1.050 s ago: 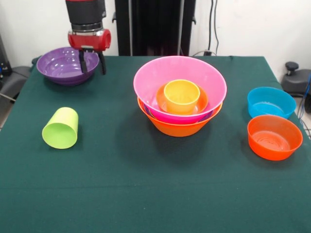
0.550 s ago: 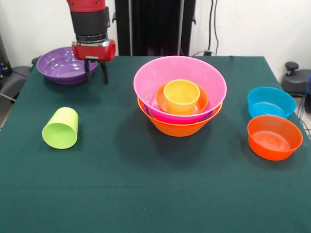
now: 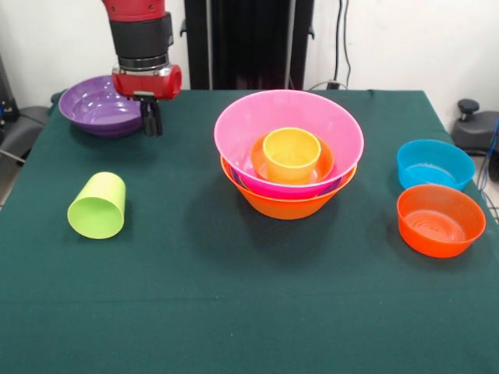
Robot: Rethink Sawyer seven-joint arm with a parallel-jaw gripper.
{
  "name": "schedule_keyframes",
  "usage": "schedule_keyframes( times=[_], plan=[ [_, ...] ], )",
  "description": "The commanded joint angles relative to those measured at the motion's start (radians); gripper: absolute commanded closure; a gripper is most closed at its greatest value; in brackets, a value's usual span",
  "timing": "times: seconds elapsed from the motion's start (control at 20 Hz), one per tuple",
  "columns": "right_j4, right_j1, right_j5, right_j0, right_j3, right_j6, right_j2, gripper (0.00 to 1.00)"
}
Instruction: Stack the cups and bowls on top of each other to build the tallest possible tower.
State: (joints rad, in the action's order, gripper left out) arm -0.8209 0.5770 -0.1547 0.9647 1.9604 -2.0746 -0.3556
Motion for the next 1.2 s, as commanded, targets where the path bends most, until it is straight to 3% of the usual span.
schedule_keyframes(
  times=[0.05, 0.2, 0.25, 0.75, 1.05, 1.2],
  plan=[
    [0.001, 0.045, -0.158, -0.003, -0.013, 0.109, -0.042, 1.0],
    [-0.01, 0.051, -0.15, -0.005, -0.012, 0.107, -0.039, 1.0],
    [-0.016, 0.054, -0.146, -0.007, -0.01, 0.101, -0.036, 0.0],
    [-0.012, 0.067, -0.163, -0.009, 0.008, 0.074, -0.02, 0.0],
    [-0.03, 0.035, -0.154, -0.004, -0.012, 0.076, -0.015, 0.0],
    [-0.016, 0.031, -0.157, -0.039, -0.017, 0.004, 0.051, 0.0]
  ],
)
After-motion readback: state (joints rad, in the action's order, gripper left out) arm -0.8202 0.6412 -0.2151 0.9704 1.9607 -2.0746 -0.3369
